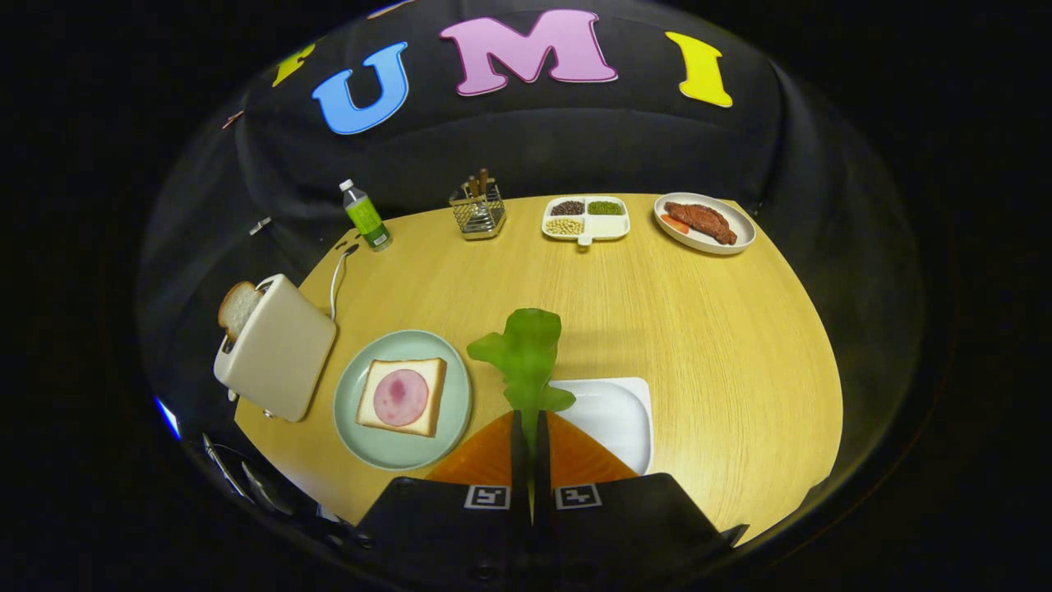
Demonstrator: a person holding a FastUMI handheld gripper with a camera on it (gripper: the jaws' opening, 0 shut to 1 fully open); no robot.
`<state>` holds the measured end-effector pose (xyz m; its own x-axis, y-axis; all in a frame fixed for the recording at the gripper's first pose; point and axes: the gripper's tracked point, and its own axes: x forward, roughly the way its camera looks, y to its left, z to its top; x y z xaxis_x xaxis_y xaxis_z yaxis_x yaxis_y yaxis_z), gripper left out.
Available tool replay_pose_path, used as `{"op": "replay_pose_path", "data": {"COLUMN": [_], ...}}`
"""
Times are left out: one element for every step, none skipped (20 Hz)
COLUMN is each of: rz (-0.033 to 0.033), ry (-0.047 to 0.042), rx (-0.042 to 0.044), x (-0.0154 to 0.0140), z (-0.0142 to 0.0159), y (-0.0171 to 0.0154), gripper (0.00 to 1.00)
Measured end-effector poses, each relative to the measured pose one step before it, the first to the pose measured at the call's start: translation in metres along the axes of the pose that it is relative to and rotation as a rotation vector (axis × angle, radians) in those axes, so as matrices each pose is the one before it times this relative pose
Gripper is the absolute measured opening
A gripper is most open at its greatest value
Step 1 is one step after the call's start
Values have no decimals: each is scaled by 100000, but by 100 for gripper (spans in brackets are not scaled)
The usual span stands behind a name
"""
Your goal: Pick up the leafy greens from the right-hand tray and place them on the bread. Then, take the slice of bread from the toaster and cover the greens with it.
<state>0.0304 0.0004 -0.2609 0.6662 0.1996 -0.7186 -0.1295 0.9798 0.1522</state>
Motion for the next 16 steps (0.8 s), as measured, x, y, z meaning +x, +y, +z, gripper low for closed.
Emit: {"op": "replay_pose_path", "data": {"rz": [781,780,824,844,1258,1090,1200,933,653,348,621,501,440,344,373,389], "ry": [-744,-849,-693,-833,-845,-656,-432,-232,37,-322,-343,20,276,349,263,298], "rx": [-919,-993,-1062,-900,-1078,-1247,-1479,-1614,-1738,-1211,-953,-1044,-1296,-1371,-1411,-1398], "x": [-370,-330,-239,-173,9,-29,207,383,454,393,477,520,541,497,522,540], "z": [318,399,318,341,396,273,218,179,173,141,270,44,16,-7,29,14], "y": [961,1054,1019,1011,1120,1098,1021,919,805,777,692,670,557,561,478,560], "gripper": [5,5,5,5,5,5,5,5,5,5,5,5,5,5,5,5]}}
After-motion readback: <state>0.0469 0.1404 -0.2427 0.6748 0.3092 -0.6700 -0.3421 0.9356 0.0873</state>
